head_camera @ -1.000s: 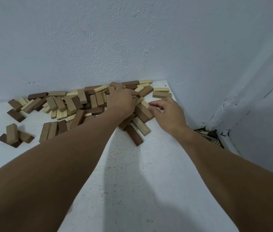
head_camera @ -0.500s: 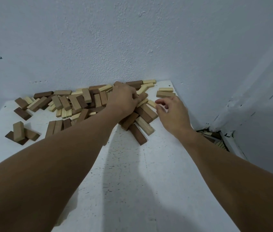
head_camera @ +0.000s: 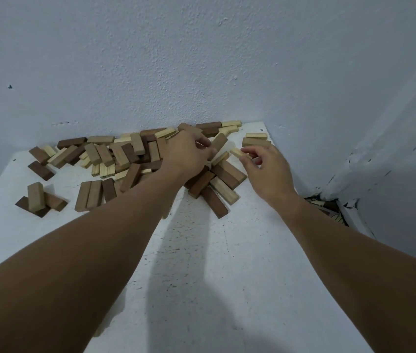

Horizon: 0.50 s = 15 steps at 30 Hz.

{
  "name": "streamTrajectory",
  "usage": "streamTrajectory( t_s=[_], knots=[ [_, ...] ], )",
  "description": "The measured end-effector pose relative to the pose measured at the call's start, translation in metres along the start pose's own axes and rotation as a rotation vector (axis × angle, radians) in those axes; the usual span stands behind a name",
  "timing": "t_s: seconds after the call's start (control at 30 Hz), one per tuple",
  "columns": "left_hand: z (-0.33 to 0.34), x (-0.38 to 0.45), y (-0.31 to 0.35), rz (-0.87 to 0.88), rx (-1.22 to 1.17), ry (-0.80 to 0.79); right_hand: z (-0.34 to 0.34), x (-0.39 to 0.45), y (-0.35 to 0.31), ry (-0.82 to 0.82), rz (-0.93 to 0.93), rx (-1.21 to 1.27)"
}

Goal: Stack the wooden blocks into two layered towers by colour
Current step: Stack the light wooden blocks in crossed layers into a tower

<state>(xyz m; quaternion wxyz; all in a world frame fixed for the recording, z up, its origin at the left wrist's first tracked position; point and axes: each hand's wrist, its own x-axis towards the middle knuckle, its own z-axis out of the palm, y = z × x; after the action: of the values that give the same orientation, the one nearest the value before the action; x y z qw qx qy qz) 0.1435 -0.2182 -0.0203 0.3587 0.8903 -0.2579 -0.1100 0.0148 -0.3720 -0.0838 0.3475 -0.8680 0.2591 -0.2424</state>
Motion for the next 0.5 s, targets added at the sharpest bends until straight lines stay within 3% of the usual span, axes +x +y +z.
streamTrajectory(
  t_s=[0.23, 0.5],
  knots=[
    [0.004, -0.010, 0.012, -0.010, 0.196, -0.101, -0.002, -0.008, -0.002, 0.021, -0.014, -0.034],
    [0.016, 0.024, 0.017, 0.097, 0.378, 0.004, -0.001, -0.004, 0.000, 0.073, 0.019, -0.022]
  ],
)
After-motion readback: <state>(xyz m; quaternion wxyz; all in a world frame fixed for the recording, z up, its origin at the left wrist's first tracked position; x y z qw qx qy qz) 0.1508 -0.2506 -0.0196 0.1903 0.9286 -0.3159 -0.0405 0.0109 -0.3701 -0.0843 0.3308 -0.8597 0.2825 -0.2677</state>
